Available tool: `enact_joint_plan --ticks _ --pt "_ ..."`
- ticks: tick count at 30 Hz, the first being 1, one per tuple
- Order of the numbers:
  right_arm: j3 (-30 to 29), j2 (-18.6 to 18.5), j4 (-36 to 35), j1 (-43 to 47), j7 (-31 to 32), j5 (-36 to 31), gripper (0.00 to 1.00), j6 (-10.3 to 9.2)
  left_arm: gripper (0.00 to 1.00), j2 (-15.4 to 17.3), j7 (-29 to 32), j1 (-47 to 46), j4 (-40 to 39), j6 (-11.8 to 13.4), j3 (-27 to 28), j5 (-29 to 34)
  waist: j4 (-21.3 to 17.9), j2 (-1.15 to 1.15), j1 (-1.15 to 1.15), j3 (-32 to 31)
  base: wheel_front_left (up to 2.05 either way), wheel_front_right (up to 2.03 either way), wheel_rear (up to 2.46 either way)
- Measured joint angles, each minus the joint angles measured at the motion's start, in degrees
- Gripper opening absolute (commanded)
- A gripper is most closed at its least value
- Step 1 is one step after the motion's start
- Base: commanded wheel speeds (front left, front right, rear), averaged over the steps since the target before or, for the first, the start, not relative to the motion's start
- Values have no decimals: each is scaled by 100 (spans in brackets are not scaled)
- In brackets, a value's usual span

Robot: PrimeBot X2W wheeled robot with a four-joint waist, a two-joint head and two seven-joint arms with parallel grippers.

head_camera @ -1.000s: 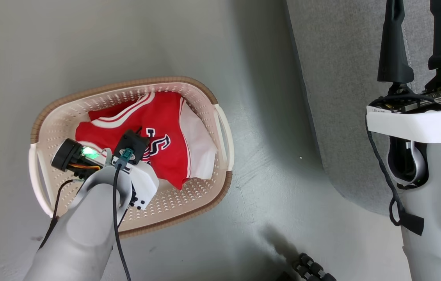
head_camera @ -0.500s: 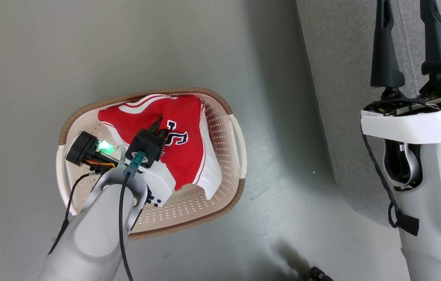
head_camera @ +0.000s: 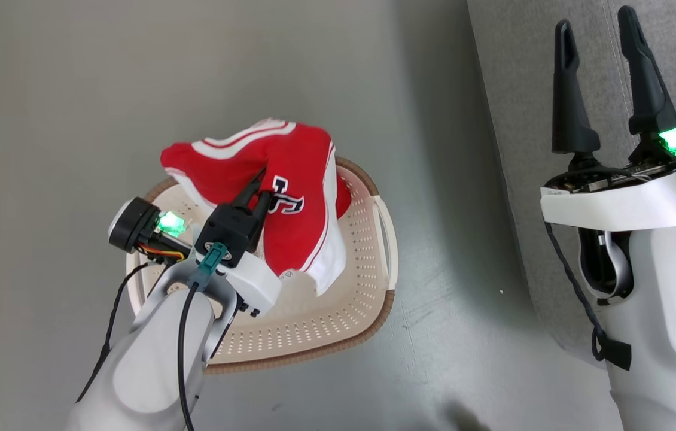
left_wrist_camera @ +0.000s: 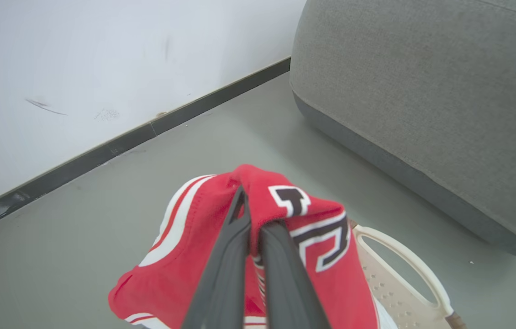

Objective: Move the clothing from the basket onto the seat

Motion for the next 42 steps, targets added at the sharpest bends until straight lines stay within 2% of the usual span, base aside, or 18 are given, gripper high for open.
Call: enact_joint_plan --ticks 16,28,42 --pt "372 -20 512 365 68 -180 100 0 0 154 -2 216 -1255 34 102 -4 306 0 0 -683 0 0 0" --pt "906 -40 622 627 364 169 100 0 0 246 -5 300 -1908 33 190 -45 476 0 0 -1286 0 0 0" --pt "1473 -290 483 1033 659 488 100 0 0 350 -44 720 -2288 -10 309 -304 607 0 0 -2052 0 0 0"
